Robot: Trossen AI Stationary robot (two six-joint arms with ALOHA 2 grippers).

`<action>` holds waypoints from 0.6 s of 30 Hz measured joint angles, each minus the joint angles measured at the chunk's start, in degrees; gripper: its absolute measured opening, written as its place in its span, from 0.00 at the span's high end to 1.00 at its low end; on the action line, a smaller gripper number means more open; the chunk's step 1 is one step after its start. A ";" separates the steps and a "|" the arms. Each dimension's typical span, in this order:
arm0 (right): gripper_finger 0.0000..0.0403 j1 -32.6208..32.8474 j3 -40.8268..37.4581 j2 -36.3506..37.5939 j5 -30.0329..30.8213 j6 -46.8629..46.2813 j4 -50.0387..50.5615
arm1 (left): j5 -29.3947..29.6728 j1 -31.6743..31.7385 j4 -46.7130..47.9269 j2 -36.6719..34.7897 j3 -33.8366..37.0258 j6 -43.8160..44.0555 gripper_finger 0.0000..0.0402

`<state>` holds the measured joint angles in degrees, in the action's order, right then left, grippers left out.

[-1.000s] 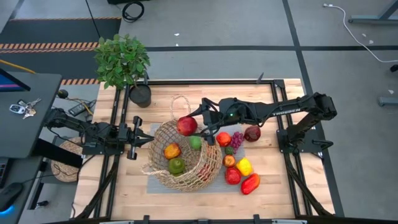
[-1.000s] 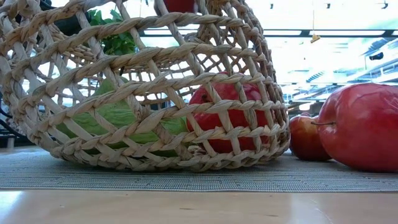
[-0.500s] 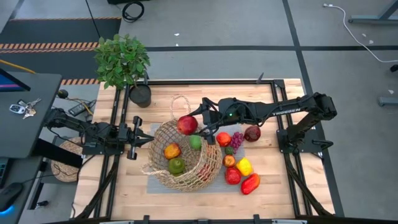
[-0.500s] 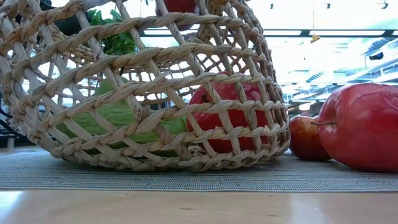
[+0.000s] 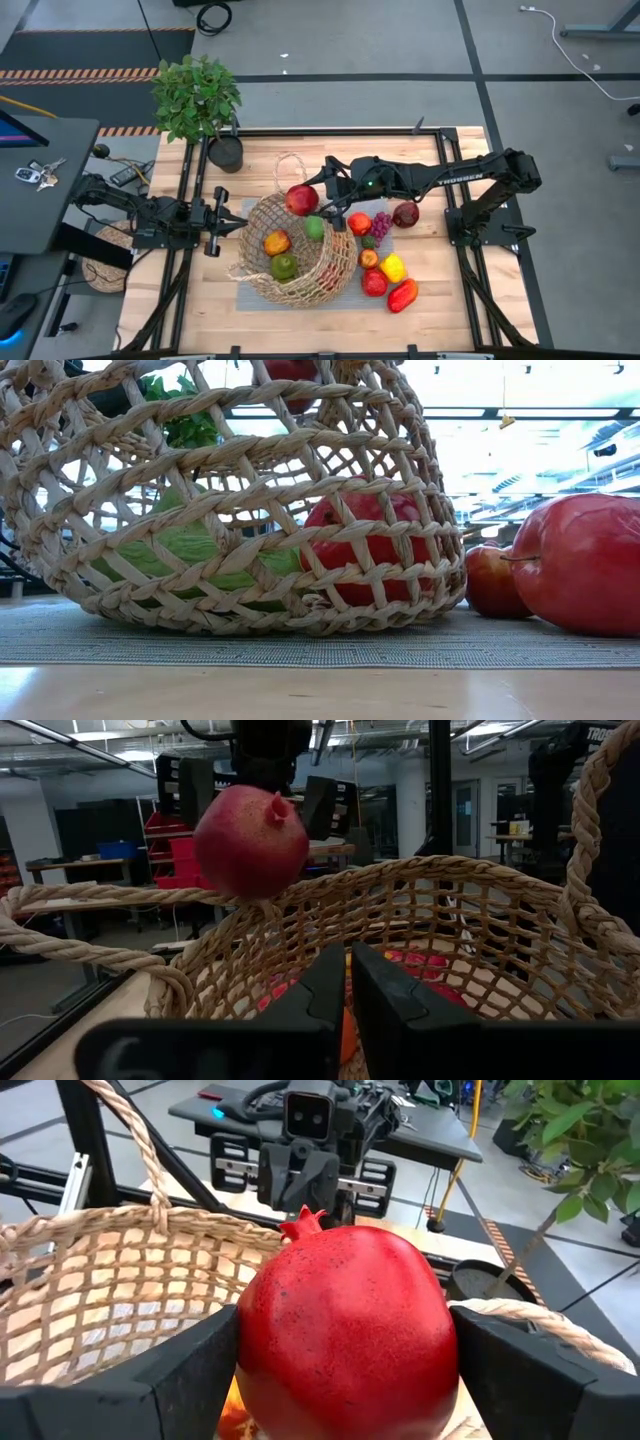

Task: Build produce basket
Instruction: Put the pomegranate into the brown basket

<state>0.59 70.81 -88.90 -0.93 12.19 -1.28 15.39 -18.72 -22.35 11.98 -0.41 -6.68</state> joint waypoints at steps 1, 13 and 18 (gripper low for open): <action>0.13 -0.15 0.00 0.00 0.01 0.00 0.02 | -0.01 0.00 0.01 -0.02 -0.01 -0.02 0.93; 0.13 -1.84 -2.67 0.00 -0.27 0.68 -4.78 | 0.01 0.00 0.01 -0.02 -0.02 -0.02 0.92; 0.13 -0.50 -2.71 0.00 -1.24 0.86 -9.11 | 0.01 0.01 0.01 0.00 0.00 -0.01 0.93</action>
<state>0.09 68.10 -88.90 -2.17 13.05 -10.39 15.40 -18.70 -22.35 11.98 -0.41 -6.69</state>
